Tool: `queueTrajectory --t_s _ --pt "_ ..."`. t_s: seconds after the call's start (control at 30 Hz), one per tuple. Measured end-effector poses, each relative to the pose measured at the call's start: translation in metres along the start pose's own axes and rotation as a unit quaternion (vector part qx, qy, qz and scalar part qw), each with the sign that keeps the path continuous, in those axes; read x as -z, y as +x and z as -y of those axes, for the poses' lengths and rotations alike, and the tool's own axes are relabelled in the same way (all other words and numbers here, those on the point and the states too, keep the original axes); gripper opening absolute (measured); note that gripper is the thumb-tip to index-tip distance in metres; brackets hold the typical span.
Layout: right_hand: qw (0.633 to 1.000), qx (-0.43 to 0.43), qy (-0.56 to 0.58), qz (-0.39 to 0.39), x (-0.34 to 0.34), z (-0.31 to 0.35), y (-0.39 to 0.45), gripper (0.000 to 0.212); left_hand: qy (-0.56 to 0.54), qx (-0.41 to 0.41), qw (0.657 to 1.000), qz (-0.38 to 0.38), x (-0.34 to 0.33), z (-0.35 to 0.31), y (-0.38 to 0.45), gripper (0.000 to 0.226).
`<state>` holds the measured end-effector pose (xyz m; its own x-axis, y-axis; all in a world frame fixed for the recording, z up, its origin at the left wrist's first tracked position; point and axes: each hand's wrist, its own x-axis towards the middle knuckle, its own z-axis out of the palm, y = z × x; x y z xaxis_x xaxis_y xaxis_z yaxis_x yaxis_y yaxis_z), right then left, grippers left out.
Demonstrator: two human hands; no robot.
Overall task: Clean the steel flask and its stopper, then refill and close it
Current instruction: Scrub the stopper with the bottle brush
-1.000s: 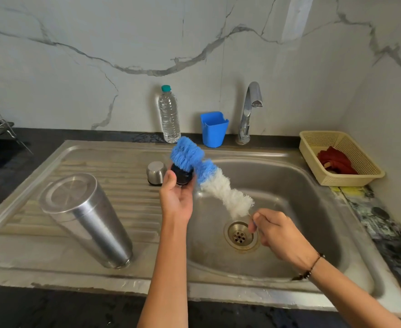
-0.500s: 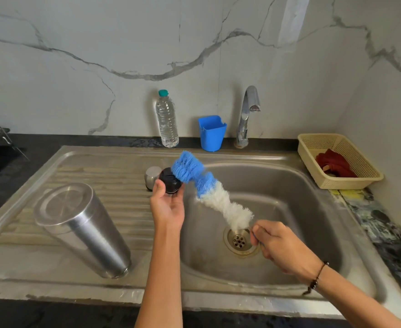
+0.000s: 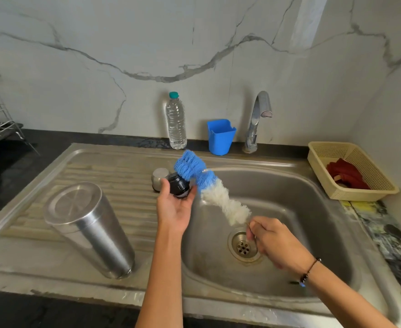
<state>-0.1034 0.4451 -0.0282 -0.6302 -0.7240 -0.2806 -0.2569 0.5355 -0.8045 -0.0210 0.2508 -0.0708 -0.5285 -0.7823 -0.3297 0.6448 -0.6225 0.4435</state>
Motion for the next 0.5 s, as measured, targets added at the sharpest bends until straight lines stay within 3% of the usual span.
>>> queueTrajectory --t_s 0.17,0.23,0.3,0.37,0.43,0.5 --pt "0.999 -0.01 0.037 0.009 -0.002 0.0 0.011 0.034 0.024 -0.01 0.999 0.032 0.009 -0.014 0.001 0.028" --pt "0.999 -0.014 0.052 0.006 -0.004 -0.003 0.013 0.032 0.124 -0.061 0.99 -0.021 0.017 -0.015 0.01 0.031" --pt "0.998 -0.019 0.066 0.0 -0.007 -0.006 0.016 0.033 0.312 -0.121 0.937 -0.097 0.022 -0.015 0.014 0.034" --pt "0.998 -0.019 0.068 0.001 -0.011 -0.009 0.02 0.034 0.458 -0.17 0.859 -0.155 0.025 -0.016 0.011 0.049" --pt "0.998 -0.018 0.066 0.006 -0.015 -0.011 0.024 0.035 0.529 -0.22 0.798 -0.186 0.032 -0.018 0.012 0.056" --pt "0.997 -0.015 0.068 0.014 -0.019 -0.013 0.025 0.035 0.552 -0.24 0.775 -0.19 0.033 -0.019 0.01 0.049"
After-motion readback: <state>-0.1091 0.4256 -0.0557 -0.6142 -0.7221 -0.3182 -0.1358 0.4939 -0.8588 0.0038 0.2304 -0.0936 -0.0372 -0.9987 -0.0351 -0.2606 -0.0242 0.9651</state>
